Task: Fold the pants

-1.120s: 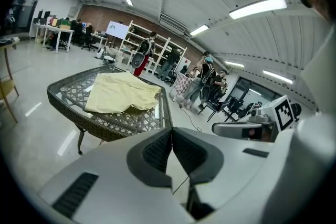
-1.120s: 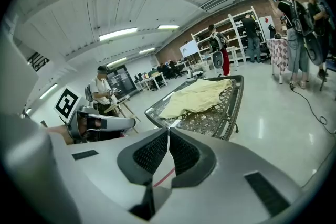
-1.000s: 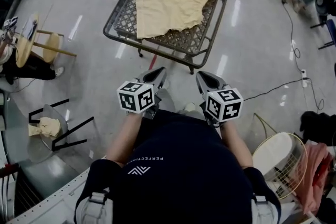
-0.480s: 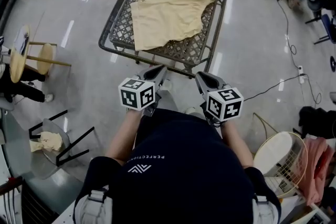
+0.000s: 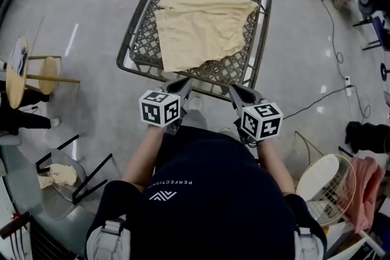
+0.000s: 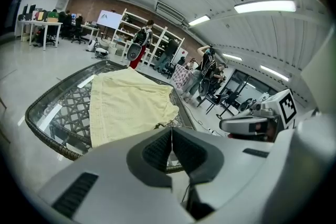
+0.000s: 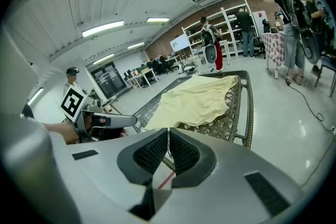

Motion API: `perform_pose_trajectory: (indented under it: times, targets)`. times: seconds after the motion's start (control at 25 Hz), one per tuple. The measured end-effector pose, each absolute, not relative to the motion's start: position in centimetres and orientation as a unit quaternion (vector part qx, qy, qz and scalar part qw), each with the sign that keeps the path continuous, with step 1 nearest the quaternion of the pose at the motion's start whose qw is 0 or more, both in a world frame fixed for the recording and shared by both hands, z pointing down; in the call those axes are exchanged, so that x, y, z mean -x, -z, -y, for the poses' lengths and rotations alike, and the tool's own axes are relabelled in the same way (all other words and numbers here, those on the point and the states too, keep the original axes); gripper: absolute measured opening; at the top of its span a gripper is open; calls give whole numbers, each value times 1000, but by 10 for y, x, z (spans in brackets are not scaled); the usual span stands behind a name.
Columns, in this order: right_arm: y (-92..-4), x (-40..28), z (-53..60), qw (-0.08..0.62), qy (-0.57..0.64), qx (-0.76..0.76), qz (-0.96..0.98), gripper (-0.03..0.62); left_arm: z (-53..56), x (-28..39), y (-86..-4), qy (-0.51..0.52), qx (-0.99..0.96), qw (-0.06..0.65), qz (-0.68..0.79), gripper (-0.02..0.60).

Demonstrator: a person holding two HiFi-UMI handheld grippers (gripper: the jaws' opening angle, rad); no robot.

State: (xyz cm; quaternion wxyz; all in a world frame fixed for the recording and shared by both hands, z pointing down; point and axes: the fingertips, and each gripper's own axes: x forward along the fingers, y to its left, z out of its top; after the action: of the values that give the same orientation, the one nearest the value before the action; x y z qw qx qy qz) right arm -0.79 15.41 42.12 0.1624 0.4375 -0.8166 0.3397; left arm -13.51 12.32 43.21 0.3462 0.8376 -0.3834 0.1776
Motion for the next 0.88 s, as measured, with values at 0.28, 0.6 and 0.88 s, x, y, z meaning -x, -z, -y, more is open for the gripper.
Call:
perform_pose_trajectory:
  times: [0.28,0.6,0.88]
  targets:
    - [-439,26,-121,174,-353,-458,797,38,-98,169,-455,-217,-833,348,370,11]
    - [-452,46,-91,195,-352,-474,783,38,-77,195,-476,-254,-834,352,341,11]
    - [-464,31,-83,202,-364,-490,766,40,-74,194,-498,-274,-829,363,325,14]
